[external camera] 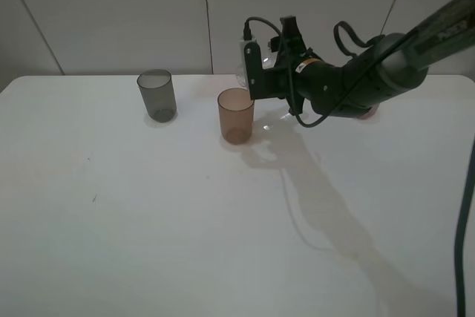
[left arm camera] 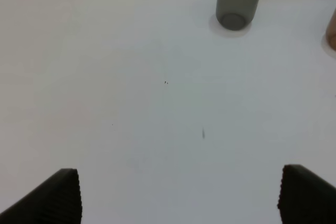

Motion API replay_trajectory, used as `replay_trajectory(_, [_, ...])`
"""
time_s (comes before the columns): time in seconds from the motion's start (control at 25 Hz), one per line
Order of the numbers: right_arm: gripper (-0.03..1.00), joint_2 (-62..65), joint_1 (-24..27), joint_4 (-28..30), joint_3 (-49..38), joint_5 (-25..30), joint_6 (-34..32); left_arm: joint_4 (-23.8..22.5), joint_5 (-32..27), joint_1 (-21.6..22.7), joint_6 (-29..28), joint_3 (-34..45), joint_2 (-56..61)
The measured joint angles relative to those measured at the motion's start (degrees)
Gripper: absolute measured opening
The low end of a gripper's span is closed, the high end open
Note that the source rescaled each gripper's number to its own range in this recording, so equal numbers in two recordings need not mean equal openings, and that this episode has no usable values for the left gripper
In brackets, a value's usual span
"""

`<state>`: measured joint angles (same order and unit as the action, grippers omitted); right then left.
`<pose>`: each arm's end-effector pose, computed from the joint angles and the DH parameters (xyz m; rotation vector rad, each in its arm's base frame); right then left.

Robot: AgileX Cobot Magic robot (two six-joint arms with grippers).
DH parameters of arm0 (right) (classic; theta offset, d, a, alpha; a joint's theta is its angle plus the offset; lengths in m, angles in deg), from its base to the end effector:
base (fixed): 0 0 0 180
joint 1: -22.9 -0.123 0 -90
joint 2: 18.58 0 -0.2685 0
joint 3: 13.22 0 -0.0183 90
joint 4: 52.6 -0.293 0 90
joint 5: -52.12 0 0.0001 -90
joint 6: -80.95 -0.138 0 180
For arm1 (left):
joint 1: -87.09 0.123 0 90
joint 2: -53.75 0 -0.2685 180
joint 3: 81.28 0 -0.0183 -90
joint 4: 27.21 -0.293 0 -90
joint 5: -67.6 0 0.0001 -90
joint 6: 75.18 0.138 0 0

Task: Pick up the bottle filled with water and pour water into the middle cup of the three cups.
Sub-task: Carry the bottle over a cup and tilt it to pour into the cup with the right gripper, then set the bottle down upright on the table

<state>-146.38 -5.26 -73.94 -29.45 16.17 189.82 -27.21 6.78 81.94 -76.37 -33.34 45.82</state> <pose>0.4354 0.1997 0.0626 -1.6701 1.1516 -0.9281 0.0892 -0.0080 0.2775 0.0704 2.0361 -0.0695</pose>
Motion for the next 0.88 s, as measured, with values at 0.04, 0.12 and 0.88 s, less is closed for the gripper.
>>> replay_trajectory(0.04, [0.01, 0.00, 0.00, 0.00, 0.00, -0.41, 1.22, 0.00, 0.00, 0.00, 0.00, 0.00, 0.00])
replay_trajectory(0.12, [0.01, 0.00, 0.00, 0.00, 0.00, -0.78, 3.38, 0.00, 0.00, 0.00, 0.00, 0.00, 0.00])
replay_trajectory(0.88, [0.01, 0.00, -0.47, 2.93, 0.00, -5.04, 6.26, 0.00, 0.00, 0.00, 0.00, 0.00, 0.00])
